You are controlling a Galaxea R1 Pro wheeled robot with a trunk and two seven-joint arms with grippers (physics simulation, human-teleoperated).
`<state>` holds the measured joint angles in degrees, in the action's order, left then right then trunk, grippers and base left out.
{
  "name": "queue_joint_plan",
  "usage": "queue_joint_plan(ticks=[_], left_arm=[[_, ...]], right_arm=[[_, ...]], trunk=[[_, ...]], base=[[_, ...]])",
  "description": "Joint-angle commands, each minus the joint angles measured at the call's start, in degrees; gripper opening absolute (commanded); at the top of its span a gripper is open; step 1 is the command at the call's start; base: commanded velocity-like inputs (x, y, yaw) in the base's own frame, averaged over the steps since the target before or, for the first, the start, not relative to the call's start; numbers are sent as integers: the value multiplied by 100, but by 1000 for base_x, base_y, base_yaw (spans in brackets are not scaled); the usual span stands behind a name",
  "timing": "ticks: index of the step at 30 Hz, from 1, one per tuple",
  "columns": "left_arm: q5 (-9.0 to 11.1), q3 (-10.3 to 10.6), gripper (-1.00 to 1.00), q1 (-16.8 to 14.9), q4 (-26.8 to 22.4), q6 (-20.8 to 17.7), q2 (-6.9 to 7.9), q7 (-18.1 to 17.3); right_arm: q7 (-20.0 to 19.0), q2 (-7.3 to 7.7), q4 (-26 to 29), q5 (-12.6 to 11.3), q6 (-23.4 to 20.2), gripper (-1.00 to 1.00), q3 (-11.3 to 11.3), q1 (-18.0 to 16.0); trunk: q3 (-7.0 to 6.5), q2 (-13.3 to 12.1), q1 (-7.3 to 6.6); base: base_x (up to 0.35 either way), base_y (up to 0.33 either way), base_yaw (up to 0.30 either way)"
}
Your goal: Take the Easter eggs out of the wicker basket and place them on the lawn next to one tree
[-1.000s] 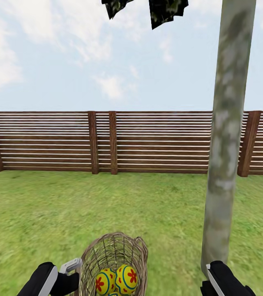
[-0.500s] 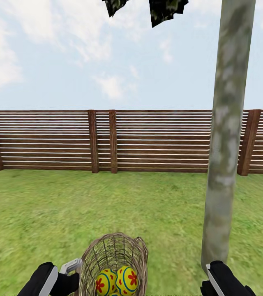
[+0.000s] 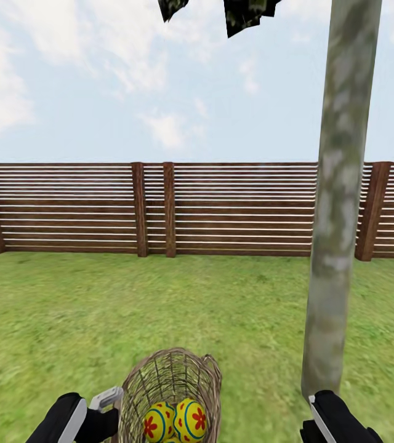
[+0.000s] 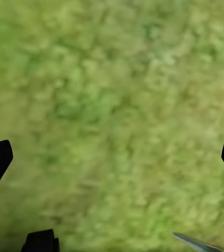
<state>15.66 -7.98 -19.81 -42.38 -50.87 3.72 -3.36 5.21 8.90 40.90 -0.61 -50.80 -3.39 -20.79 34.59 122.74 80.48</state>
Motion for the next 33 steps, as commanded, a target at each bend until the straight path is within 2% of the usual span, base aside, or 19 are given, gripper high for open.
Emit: queue_joint_plan(ticks=[1,33], left_arm=[[60,-19,-100,-5,-7,-28,-3,-46],[60,-19,-100,-5,-7,-28,-3,-43]], right_arm=[[24,6,6,-9,-30,100,-30,-4],[24,6,-3,-9,-44,100,-30,-4]], trunk=[[25,45,22],[582,1288,703]], base=[[0,0,0],[0,0,0]])
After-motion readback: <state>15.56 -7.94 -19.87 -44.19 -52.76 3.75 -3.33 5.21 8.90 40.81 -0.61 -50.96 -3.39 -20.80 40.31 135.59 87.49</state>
